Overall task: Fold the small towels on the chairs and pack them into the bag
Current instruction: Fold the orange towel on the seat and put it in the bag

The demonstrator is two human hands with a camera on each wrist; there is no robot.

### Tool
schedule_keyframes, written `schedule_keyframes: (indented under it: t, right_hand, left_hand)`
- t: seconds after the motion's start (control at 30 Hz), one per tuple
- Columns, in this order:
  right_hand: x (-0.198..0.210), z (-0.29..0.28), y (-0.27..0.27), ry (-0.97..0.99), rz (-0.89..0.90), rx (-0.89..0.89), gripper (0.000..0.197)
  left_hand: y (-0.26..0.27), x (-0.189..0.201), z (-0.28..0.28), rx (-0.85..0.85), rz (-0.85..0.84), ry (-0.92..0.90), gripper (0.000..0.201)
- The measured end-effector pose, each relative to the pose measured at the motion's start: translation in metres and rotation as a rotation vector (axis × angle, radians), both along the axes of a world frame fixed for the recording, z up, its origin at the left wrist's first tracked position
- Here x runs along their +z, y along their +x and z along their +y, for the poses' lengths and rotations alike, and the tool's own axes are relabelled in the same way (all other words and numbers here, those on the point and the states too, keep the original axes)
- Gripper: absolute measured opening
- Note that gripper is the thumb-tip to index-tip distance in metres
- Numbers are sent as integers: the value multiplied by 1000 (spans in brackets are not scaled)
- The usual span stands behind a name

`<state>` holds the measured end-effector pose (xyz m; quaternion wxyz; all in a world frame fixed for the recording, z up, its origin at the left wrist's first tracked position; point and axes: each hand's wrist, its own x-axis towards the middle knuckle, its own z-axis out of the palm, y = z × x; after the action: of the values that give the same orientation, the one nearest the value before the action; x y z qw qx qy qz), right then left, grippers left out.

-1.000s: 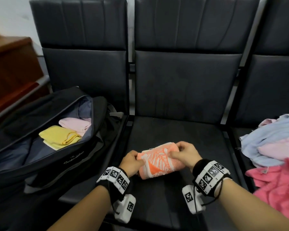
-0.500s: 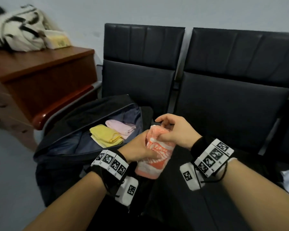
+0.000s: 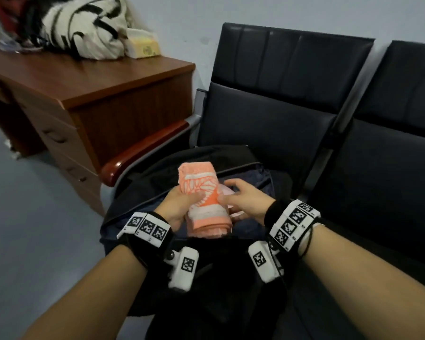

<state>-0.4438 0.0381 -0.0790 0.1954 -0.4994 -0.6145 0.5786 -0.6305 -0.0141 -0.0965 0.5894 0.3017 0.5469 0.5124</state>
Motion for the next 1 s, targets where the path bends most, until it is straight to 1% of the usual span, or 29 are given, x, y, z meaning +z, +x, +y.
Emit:
schedule_keyframes:
  t: [0.07,0.13,0.2,0.3,0.37,0.43,0.5,0.6,0.67,0.7,0.73,0.8,0.83,0.87,0.9,0.97,1.0]
  right_hand:
    - [-19,6,-18,-30,-12,45,52]
    - [-36,13,-35,-92,-24,57,55]
    - [-52,21,-49,-76,-70,69,55]
    - [-78,34,-63,-41,-139,61,44]
    - [-94,36,-70,-66,-155,59,37]
    - [-108,36,-73,-94,-176,66,35]
    - [-118,35,-75,-117,-187,63,35]
    - [-126,37,-77,-105,-196,81,40]
    - [-127,39,-76,-50,-245,116,48]
    - [-126,40,-76,-20,-275,133,50]
    - [-124,40,-74,-1,-296,147,52]
    - [-123,41,-72,8,-316,171,55]
    - [-123,41,-71,-4,-315,177,56]
    - [-123,41,-71,-27,-307,179,56]
    - [-123,40,-70,-53,-293,179,56]
    - [-119,39,-70,-80,-278,163,55]
    - [-116,37,-69,-81,-273,151,56]
  left_hand:
    - [-16,-15,9,90,-22,-95,32]
    - [-28,-30,18,162,-20,-192,34]
    - [-35,-45,25,207,-30,-265,36]
    - [-43,-67,33,255,-34,-377,32]
    - [-48,-82,37,271,-3,-432,36]
    - [-49,-99,41,269,37,-463,38]
    - [-48,-114,44,259,71,-486,36]
    - [-49,-128,51,224,141,-521,21]
    - [-51,-136,58,166,203,-522,4]
    - [-52,-139,62,132,230,-516,1]
    - [-53,-143,65,108,251,-509,6]
    - [-54,-148,71,100,285,-495,29]
    - [-55,-149,72,102,301,-494,35]
    - [-55,-149,72,102,316,-500,36]
    - [-55,-147,70,102,324,-509,32]
    - [-53,-137,66,114,324,-522,18]
    - [-51,-129,64,124,322,-521,17]
